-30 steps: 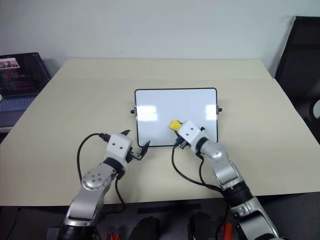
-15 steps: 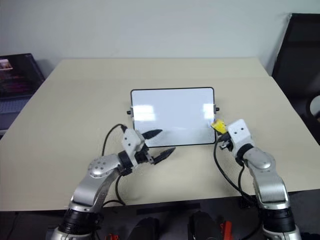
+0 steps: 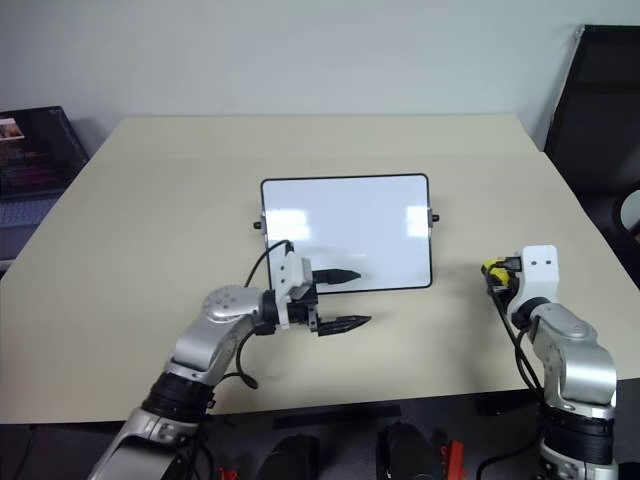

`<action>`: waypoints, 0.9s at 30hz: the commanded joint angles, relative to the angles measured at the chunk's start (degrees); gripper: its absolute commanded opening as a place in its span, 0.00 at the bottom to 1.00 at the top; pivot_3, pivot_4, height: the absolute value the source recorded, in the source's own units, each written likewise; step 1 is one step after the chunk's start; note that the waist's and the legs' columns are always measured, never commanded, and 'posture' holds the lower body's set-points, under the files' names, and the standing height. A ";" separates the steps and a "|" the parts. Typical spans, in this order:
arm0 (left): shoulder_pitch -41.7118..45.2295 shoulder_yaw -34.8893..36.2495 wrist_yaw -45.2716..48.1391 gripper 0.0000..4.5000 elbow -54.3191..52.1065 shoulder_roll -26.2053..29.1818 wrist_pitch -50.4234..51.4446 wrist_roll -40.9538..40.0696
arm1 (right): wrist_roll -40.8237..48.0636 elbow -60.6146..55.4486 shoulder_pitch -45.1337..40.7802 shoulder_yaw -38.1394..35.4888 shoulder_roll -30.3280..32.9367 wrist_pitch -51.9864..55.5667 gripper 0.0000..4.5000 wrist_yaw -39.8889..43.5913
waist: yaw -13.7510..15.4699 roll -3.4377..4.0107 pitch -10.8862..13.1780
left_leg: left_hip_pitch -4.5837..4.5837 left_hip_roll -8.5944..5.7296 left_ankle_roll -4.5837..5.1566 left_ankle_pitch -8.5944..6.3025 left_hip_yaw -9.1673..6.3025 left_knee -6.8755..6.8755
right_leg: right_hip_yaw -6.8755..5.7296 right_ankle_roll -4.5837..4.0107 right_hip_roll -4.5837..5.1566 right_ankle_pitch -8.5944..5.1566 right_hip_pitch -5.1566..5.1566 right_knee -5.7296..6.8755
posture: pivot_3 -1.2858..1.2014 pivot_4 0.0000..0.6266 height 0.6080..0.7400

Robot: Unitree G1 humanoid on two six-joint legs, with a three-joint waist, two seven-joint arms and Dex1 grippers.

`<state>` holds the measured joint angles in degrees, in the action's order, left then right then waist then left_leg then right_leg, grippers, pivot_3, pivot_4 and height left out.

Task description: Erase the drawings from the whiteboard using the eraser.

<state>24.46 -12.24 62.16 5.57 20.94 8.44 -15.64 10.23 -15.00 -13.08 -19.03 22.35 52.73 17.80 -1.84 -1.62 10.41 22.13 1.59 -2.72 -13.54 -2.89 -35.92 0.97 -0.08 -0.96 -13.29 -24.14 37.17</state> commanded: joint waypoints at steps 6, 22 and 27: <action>1.99 -0.25 1.12 1.00 0.58 -0.13 -2.15 0.45 | 0.81 2.02 -1.43 -0.02 0.51 -1.05 0.26 -2.24 | 0.00 0.00 0.00 | -0.01 -0.01 0.00 0.00 0.03 -0.03 | 0.03 0.03 0.00 0.02 0.01 0.01 | 0.52 0.24 1.00; -0.43 -0.42 0.23 1.00 -2.79 0.68 -1.27 0.30 | 1.56 3.79 -2.39 0.38 0.66 -1.18 0.70 -2.46 | 0.01 0.01 0.00 | -0.01 -0.01 0.00 0.00 0.03 -0.03 | 0.04 0.04 0.00 0.02 0.01 0.03 | 0.52 0.24 1.00; -0.33 -0.72 1.22 1.00 -2.95 0.84 -0.78 0.06 | 1.35 4.03 -2.70 0.17 1.14 -1.39 1.00 -3.14 | 0.02 0.01 0.00 | -0.02 -0.01 0.00 0.00 0.03 -0.05 | 0.04 0.04 0.00 0.03 0.02 0.04 | 0.52 0.24 1.00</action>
<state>23.82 -12.78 62.76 4.99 21.35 7.75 -14.74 10.92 -9.99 -14.68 -17.71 22.52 51.84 14.99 -1.82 -1.61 10.41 22.11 1.58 -2.71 -13.54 -2.85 -35.97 1.01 -0.04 -0.96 -13.26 -24.12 37.21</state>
